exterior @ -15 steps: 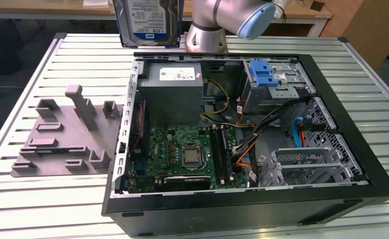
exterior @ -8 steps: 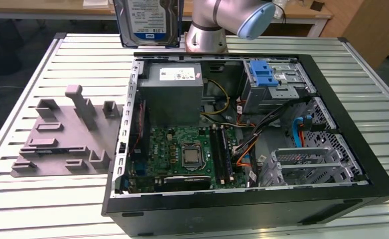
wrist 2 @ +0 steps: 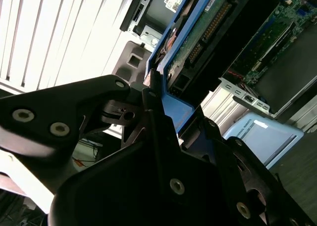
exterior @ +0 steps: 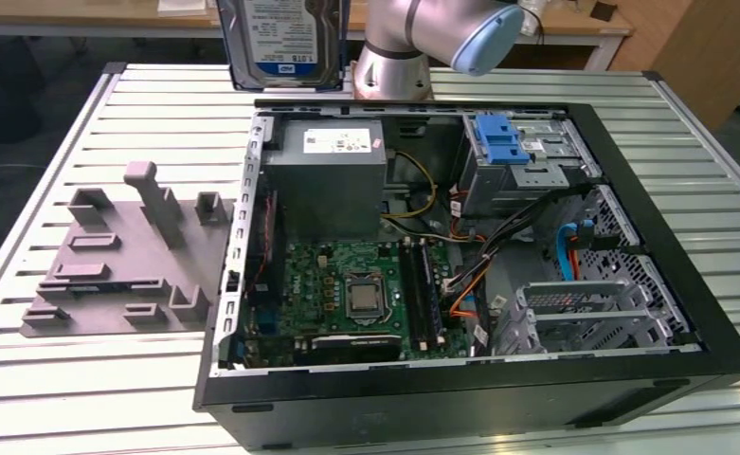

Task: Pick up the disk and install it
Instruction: 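Pick up the disk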

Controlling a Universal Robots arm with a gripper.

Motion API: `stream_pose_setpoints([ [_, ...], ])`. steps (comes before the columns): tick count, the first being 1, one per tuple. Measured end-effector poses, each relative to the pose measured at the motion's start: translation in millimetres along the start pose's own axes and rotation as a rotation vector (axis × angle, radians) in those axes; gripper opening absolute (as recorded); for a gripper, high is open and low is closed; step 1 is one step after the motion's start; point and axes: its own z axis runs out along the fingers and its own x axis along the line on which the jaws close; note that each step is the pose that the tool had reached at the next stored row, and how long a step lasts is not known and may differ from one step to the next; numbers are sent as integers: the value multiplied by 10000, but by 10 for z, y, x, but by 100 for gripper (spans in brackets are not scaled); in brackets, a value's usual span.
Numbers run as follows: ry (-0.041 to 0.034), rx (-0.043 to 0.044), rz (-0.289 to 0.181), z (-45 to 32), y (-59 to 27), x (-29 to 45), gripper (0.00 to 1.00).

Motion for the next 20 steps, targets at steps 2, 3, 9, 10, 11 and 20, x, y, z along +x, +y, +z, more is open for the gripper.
stream_pose_setpoints([
  [2, 0, 0, 2, -1, -41, -1, 36],
  [3, 0, -1, 2, -1, -67, -1, 36],
  [9, 1, -5, 1, -5, -272, -1, 36],
  [10, 1, -8, 1, -6, -293, 1, 36],
  [11, 0, -9, 2, -5, -303, 6, 36],
  [20, 2, -9, 5, 1, -311, 63, 36],
])
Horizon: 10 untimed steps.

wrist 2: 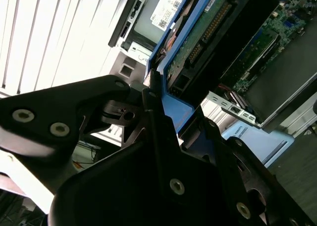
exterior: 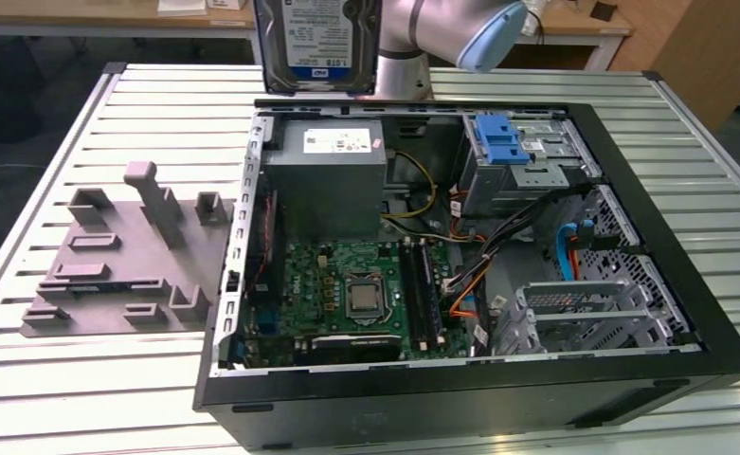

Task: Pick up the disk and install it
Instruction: 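Pick up the disk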

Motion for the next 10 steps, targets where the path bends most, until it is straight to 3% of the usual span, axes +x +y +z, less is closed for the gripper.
stream_pose_setpoints([
  [7, 7, 0, 0, 1, -5, 64, 36],
  [10, 6, -2, 1, 2, -52, 84, 36],
])
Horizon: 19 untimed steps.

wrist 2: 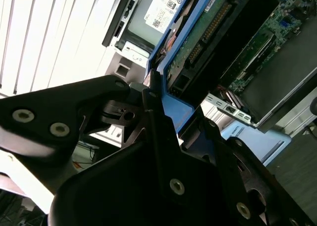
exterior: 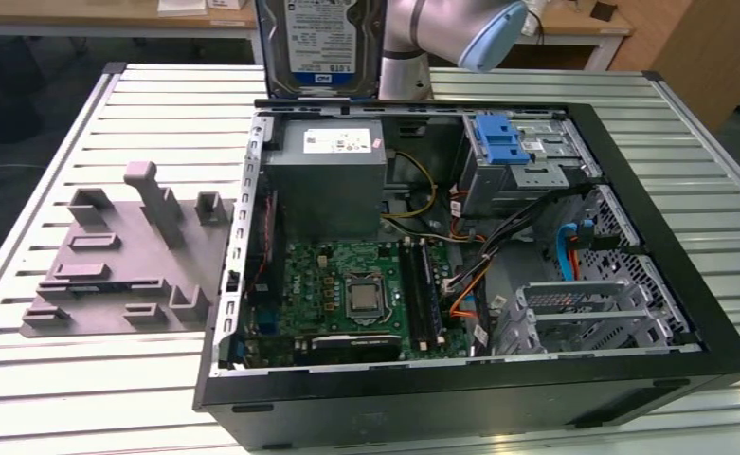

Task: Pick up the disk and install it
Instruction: 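Pick up the disk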

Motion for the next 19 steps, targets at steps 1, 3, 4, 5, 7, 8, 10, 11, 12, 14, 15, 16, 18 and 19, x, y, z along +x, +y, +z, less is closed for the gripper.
stream_pose_setpoints([
  [1, 0, -7, 0, -1, -26, 5, 36],
  [3, -3, -14, -1, 0, -75, 14, 36],
  [4, -5, -19, -2, 0, -100, 19, 36],
  [5, -6, -24, -1, -1, -124, 23, 36],
  [7, -16, -36, -1, -1, -163, 34, 36],
  [8, -22, -43, -1, -1, -182, 41, 36],
  [10, -34, -55, -2, -1, -221, 51, 36],
  [11, -37, -60, -1, 0, -244, 55, 36],
  [12, -39, -67, -1, 0, -266, 59, 36],
  [14, -46, -76, -2, -1, -307, 71, 36],
  [15, -50, -78, -2, 0, -326, 76, 36],
  [16, -54, -80, -2, 1, -345, 82, 36],
  [18, -58, -84, -1, 1, -389, 89, 36],
  [19, -59, -89, -1, 1, -419, 89, 36],
])
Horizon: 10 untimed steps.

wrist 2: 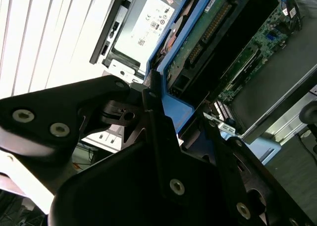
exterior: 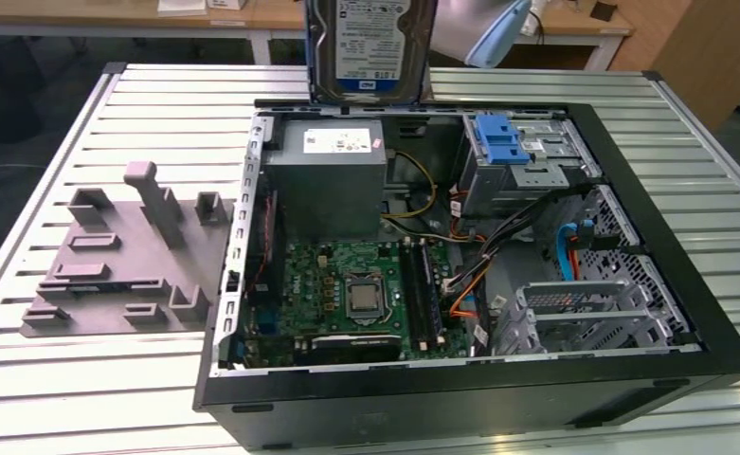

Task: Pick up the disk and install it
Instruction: 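Pick up the disk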

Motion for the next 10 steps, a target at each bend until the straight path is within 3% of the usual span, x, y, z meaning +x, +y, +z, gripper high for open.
stream_pose_setpoints([
  [7, -2, -30, 0, 19, -255, 4, 36],
  [10, 0, -32, 0, 48, -266, 100, 36],
])
